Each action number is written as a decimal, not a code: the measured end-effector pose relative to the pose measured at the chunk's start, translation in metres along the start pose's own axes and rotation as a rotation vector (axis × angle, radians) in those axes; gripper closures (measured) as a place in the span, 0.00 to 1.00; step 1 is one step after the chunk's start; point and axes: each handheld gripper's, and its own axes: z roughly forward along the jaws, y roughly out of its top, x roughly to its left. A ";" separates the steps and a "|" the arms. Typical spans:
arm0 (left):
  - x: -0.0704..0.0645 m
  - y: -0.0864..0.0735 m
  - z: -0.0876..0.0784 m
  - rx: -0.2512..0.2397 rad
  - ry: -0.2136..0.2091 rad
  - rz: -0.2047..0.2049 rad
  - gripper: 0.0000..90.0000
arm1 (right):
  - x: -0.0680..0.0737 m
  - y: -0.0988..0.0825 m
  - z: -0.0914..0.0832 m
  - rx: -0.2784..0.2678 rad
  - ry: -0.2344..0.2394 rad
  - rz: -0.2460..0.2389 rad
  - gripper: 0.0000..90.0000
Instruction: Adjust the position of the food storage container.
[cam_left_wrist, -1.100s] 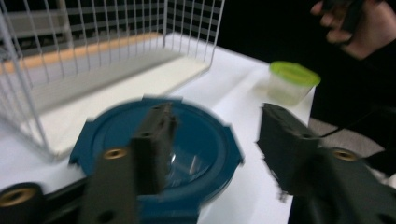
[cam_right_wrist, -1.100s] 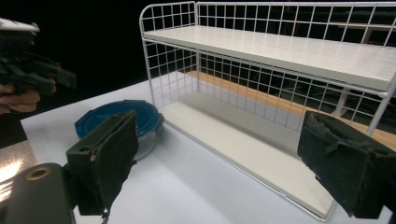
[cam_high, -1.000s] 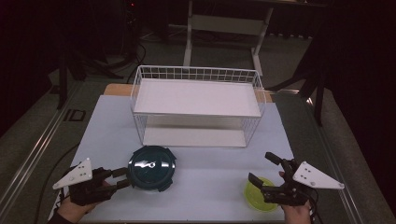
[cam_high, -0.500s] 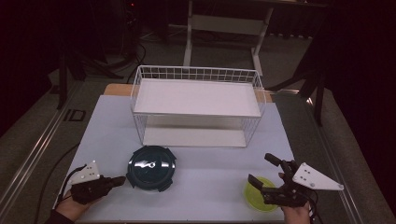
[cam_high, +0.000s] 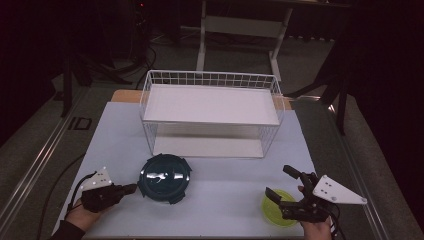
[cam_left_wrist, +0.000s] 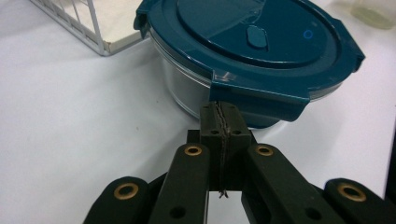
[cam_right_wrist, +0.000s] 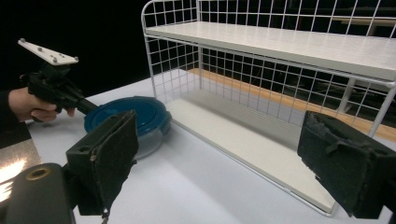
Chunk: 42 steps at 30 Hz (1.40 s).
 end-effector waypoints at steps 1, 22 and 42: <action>0.000 0.001 0.001 0.001 0.004 0.001 0.99 | 0.000 0.000 0.000 0.000 0.000 -0.001 0.13; 0.008 0.008 0.010 0.004 0.034 -0.031 0.99 | 0.001 -0.002 0.002 0.008 0.012 0.005 0.13; 0.017 0.037 0.041 -0.005 0.018 -0.052 0.99 | 0.002 -0.002 0.005 0.017 0.030 0.002 0.13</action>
